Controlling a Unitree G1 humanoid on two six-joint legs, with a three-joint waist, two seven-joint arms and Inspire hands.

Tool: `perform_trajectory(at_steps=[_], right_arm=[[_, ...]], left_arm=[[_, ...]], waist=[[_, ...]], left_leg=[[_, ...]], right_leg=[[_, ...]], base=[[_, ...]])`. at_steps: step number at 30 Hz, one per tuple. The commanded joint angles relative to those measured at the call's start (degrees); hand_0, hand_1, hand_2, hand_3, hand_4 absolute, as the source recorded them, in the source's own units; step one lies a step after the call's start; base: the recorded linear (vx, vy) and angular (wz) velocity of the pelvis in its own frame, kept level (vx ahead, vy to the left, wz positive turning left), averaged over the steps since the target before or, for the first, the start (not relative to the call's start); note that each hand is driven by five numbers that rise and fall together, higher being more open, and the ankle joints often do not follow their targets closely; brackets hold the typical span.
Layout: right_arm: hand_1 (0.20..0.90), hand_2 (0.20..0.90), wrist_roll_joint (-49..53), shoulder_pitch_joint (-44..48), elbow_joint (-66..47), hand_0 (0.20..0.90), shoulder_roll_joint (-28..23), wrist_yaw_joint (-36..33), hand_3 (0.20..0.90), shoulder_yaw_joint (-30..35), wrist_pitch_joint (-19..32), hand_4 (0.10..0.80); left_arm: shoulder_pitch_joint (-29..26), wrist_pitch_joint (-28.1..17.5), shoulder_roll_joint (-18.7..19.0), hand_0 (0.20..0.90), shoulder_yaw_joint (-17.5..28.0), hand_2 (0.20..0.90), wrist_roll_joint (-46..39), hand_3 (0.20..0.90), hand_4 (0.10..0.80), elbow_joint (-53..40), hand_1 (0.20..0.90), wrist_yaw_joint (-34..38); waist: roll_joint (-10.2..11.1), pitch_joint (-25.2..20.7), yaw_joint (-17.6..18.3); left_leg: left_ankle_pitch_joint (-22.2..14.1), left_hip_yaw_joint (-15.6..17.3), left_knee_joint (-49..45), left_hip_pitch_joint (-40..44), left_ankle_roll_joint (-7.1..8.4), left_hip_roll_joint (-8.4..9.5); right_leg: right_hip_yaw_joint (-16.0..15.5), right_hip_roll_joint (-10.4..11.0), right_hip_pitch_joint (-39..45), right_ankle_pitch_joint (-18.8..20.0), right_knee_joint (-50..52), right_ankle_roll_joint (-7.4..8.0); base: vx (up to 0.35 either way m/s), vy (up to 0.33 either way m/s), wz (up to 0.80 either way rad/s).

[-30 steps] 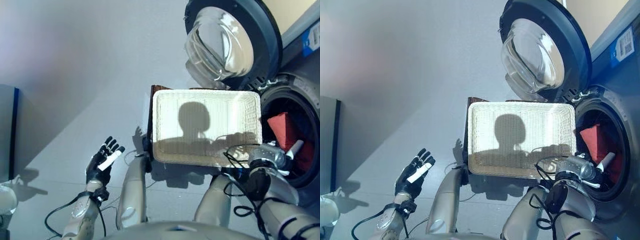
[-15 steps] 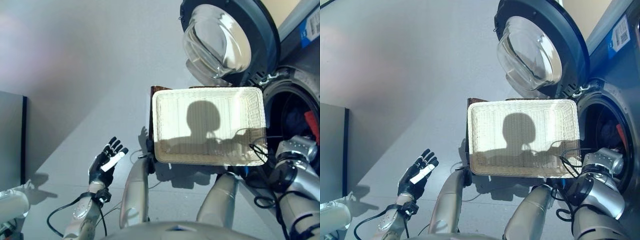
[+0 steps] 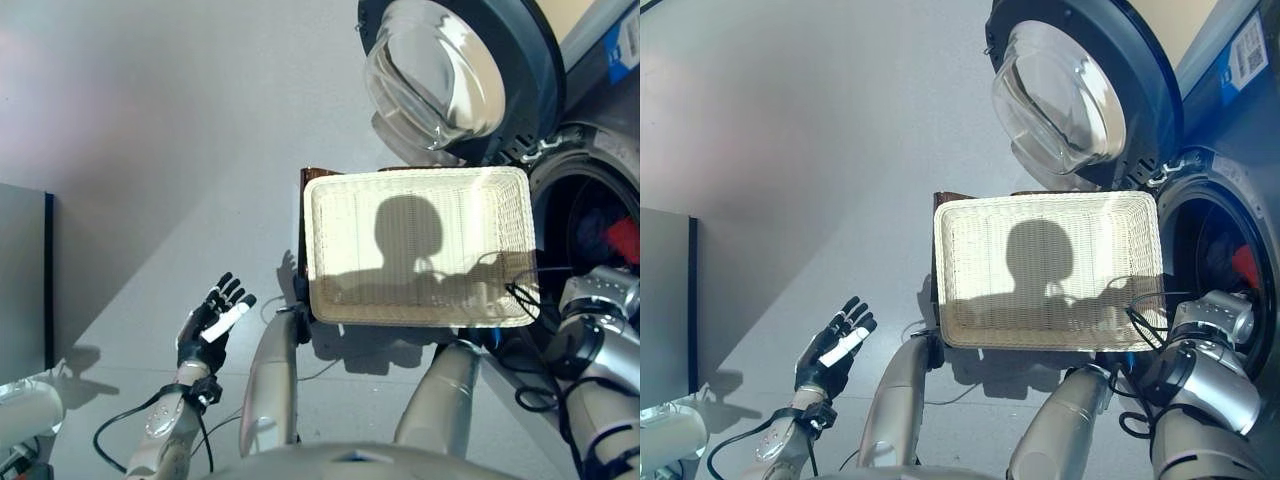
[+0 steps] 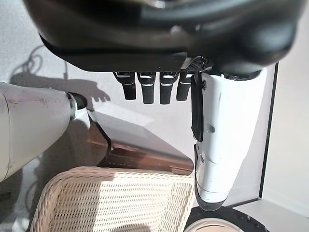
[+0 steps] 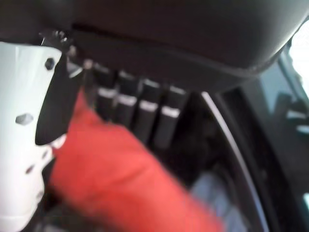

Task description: Pick up the clothes and place them into the washing machine

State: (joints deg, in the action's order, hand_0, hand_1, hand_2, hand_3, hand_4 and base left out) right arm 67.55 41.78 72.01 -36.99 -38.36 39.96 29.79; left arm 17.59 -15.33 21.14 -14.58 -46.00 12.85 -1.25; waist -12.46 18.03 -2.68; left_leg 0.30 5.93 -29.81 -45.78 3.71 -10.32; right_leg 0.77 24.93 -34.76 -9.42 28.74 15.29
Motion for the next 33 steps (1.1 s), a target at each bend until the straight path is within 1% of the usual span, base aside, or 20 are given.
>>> perform_trajectory(at_steps=[1, 3, 4, 6, 8, 9, 10, 15, 18, 21, 24, 28, 30, 31, 33], right_arm=[[0.9, 0.9, -2.0, -3.0, -1.6, 0.9, -2.2, 1.2, 0.9, -2.8, 3.8, 0.8], [0.9, 0.9, -1.7, -3.3, -2.0, 0.9, -1.4, 1.6, 0.9, -2.7, 3.9, 0.8], [0.9, 0.9, -1.4, -3.6, -2.7, 0.9, 0.7, 2.2, 0.9, -2.8, 4.4, 0.8], [0.9, 0.9, -1.1, -3.9, -3.2, 0.9, 1.6, 2.4, 0.9, -2.5, 4.7, 0.8], [0.9, 0.9, 0.0, -5.1, -4.2, 0.9, 4.5, 3.2, 0.9, -1.9, 5.5, 0.8], [0.9, 0.9, 0.1, -5.2, -4.3, 0.9, 4.7, 3.3, 0.9, -1.8, 5.5, 0.8], [0.9, 0.9, 0.5, -5.4, -4.4, 0.9, 5.8, 3.7, 0.9, -1.7, 5.8, 0.8], [0.9, 0.9, 1.8, -8.2, -5.4, 0.9, 11.2, 4.8, 0.9, -1.1, 6.5, 0.8], [0.9, 0.9, 1.8, -10.0, -4.7, 0.9, 13.3, 5.3, 0.9, -1.1, 5.4, 0.8], [0.9, 0.9, 0.9, -12.1, -3.5, 0.9, 15.4, 6.0, 0.9, -2.6, 3.6, 0.8], [0.9, 0.9, -0.5, -14.2, -2.2, 0.9, 17.5, 7.2, 0.9, -4.2, 1.7, 0.8], [0.9, 0.9, -3.3, -17.4, -2.2, 0.9, 21.6, 9.7, 0.9, -8.0, -1.1, 0.8], [0.9, 0.9, -3.5, -18.3, -2.9, 0.9, 23.0, 10.9, 0.9, -9.6, -1.7, 0.8], [0.9, 0.9, -4.2, -19.8, -4.7, 0.9, 25.0, 12.9, 0.9, -11.5, -2.0, 0.8], [0.9, 0.9, -5.6, -21.0, -5.2, 0.9, 25.7, 13.4, 0.9, -13.0, -2.6, 0.8]], left_arm=[[1.5, -3.3, 1.0, 0.9, 3.8, 0.9, -2.1, 0.9, 0.8, -3.4, 0.9, 0.0], [1.5, -3.3, 1.0, 0.9, 3.9, 0.9, -2.2, 0.9, 0.8, -3.4, 0.9, 0.0], [1.3, -3.3, 0.9, 0.9, 3.8, 0.9, -2.5, 0.9, 0.8, -3.2, 0.9, -0.1], [1.2, -3.2, 1.0, 0.9, 3.9, 0.9, -2.5, 0.9, 0.8, -3.2, 0.9, -0.1], [0.8, -3.0, 0.7, 0.9, 4.0, 0.9, -2.6, 0.9, 0.8, -2.9, 0.9, -0.2], [0.8, -3.0, 0.8, 0.9, 4.1, 0.9, -2.6, 0.9, 0.8, -2.8, 0.9, -0.2], [0.6, -3.0, 0.7, 0.9, 4.1, 0.9, -2.7, 0.9, 0.8, -2.7, 0.9, -0.3], [0.4, -2.8, 0.3, 0.9, 4.9, 0.9, -3.0, 0.9, 0.8, -2.1, 0.9, -0.5], [0.4, -2.6, -0.1, 0.9, 5.6, 0.9, -2.9, 0.9, 0.8, -1.8, 0.9, -0.8], [0.6, -2.6, -0.7, 0.9, 6.4, 0.9, -2.6, 0.9, 0.8, -1.5, 0.9, -0.7], [0.6, -2.6, -1.6, 0.9, 7.3, 0.9, -2.0, 0.9, 0.8, -0.8, 0.9, -0.7], [-0.1, -2.5, -3.4, 0.9, 8.6, 0.9, 0.0, 0.9, 0.8, 1.1, 0.9, -0.2], [-0.3, -2.6, -4.0, 0.9, 9.0, 0.9, 0.4, 0.9, 0.8, 1.8, 0.9, -0.1], [-0.6, -2.4, -4.9, 0.9, 9.7, 0.9, 0.8, 0.9, 0.8, 2.7, 0.9, 0.1], [-0.6, -2.4, -5.5, 0.9, 10.0, 0.9, 1.4, 0.9, 0.8, 3.4, 0.9, 0.2]], waist=[[0.6, -2.7, 0.0], [0.8, -2.7, 0.1], [1.3, -2.8, -0.1], [1.6, -2.9, 0.0], [2.5, -3.3, -0.1], [2.6, -3.3, 0.0], [2.9, -3.4, 0.0], [4.7, -4.4, -0.1], [5.7, -5.3, -0.4], [6.8, -6.3, -0.9], [7.8, -7.2, -1.3], [9.6, -8.2, -1.5], [9.9, -8.2, -1.5], [10.5, -8.8, -1.4], [10.9, -8.9, -1.1]], left_leg=[[-2.4, -4.7, 1.5, 3.9, 8.67, -7.19], [-2.3, -4.7, 1.7, 4.1, 8.69, -7.12], [-2.1, -4.7, 2.1, 4.5, 8.72, -7.05], [-2.0, -4.8, 2.3, 4.8, 8.71, -7.01], [-1.9, -4.8, 3.0, 5.6, 8.77, -6.73], [-1.8, -4.8, 3.1, 5.7, 8.77, -6.7], [-1.1, -4.8, 3.7, 6.0, 8.69, -6.49], [0.1, -4.6, 6.7, 8.4, 8.84, -5.81], [0.8, -4.7, 8.6, 10.3, 8.95, -5.56], [1.7, -4.6, 10.5, 12.7, 8.91, -5.28], [2.3, -4.8, 12.5, 15.9, 9.0, -5.43], [2.6, -4.5, 14.8, 21.8, 8.91, -6.12], [2.7, -4.2, 15.5, 23.6, 8.9, -6.25], [2.7, -3.8, 16.5, 25.4, 8.84, -6.65], [2.8, -3.4, 17.3, 27.2, 8.85, -6.75]], right_leg=[[-0.1, 0.3, -1.3, 9.1, -5.5, -0.29], [-0.4, 0.3, -0.7, 9.3, -5.9, -0.29], [-0.9, 0.2, 0.3, 9.7, -6.8, -0.29], [-1.2, 0.2, 1.2, 9.9, -7.6, -0.29], [-2.0, 0.1, 3.5, 10.7, -9.8, -0.29], [-2.2, 0.1, 3.8, 10.8, -10.1, -0.29], [-2.4, 0.1, 4.5, 11.8, -11.1, -0.29], [-4.5, 0.3, 9.6, 14.2, -17.0, -0.29], [-5.7, 0.6, 12.7, 15.3, -19.9, -0.29], [-7.0, 0.7, 15.7, 16.4, -22.5, -0.29], [-8.4, 0.7, 19.0, 17.1, -24.5, -0.29], [-10.1, 0.0, 24.2, 17.4, -26.6, -0.29], [-10.4, -0.2, 25.4, 17.5, -27.0, -0.29], [-10.7, -0.6, 26.6, 17.6, -27.6, -0.29], [-10.9, -0.9, 28.0, 17.7, -28.1, -0.29]], base=[[0.02, -0.011, 0.03], [0.0, 0.0, 0.0], [0.0, 0.0, 0.0], [0.0, 0.0, 0.0], [0.031, -0.009, -0.02], [0.0, 0.0, 0.0], [0.0, 0.0, 0.0], [0.041, -0.015, 0.01], [0.069, -0.03, 0.06], [0.095, -0.031, 0.06], [0.126, -0.031, 0.09], [0.141, -0.016, 0.05], [0.081, 0.0, -0.04], [0.057, -0.004, -0.05], [0.071, 0.015, -0.1]])
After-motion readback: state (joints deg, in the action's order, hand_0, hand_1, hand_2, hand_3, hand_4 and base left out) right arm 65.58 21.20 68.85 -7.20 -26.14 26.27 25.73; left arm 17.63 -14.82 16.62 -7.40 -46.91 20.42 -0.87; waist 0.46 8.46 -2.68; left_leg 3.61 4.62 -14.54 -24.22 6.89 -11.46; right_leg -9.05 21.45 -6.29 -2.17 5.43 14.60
